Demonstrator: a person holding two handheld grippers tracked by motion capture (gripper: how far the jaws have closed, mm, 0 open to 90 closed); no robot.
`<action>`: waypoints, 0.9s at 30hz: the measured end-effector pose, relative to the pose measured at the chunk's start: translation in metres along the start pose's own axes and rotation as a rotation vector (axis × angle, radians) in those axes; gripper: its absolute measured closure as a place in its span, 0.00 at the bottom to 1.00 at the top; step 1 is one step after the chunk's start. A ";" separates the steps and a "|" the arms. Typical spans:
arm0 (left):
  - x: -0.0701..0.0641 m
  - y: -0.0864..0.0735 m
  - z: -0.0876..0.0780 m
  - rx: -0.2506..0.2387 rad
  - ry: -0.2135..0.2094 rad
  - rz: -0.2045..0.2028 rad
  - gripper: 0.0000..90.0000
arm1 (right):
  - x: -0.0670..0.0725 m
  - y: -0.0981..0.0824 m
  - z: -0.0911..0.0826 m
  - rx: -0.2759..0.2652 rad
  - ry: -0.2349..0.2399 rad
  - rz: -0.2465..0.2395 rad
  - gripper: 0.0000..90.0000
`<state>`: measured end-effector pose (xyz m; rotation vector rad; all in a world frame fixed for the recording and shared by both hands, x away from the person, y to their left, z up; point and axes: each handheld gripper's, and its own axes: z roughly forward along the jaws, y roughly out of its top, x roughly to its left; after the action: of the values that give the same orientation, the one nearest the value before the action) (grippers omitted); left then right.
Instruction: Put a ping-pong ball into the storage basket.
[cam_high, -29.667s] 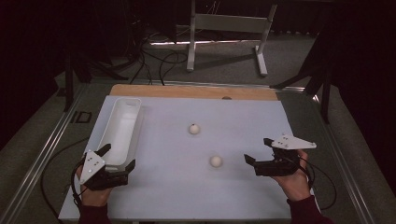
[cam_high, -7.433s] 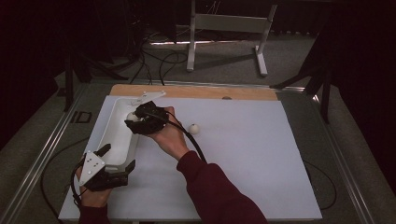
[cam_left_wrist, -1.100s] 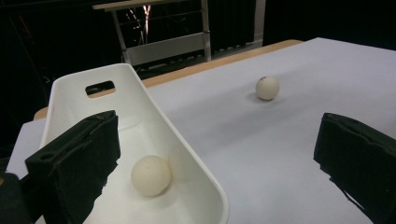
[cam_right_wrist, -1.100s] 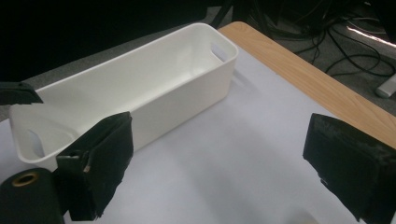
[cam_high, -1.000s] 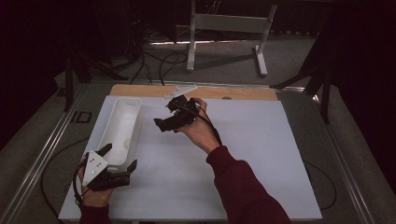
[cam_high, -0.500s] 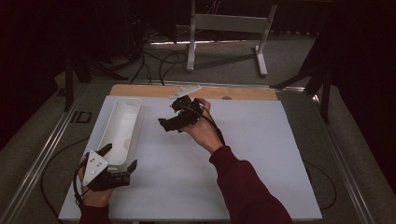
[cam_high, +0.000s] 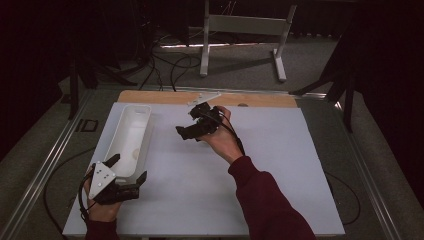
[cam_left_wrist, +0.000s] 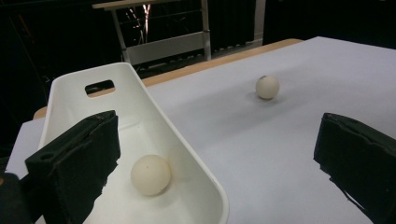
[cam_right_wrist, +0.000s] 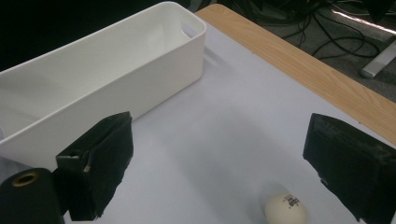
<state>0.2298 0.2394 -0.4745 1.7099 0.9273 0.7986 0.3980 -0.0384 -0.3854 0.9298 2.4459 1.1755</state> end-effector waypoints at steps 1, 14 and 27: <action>0.000 0.000 0.000 -0.001 0.000 0.000 0.01 | 0.000 0.000 0.000 0.003 0.000 -0.001 0.09; 0.000 0.000 0.000 -0.001 0.000 -0.001 0.01 | -0.011 -0.009 0.002 0.014 -0.011 0.012 0.09; 0.000 0.000 0.000 -0.003 0.001 -0.002 0.01 | -0.022 -0.019 0.005 0.029 -0.021 0.052 0.09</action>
<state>0.2295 0.2397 -0.4743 1.7057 0.9277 0.7995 0.4091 -0.0586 -0.4039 1.0153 2.4422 1.1443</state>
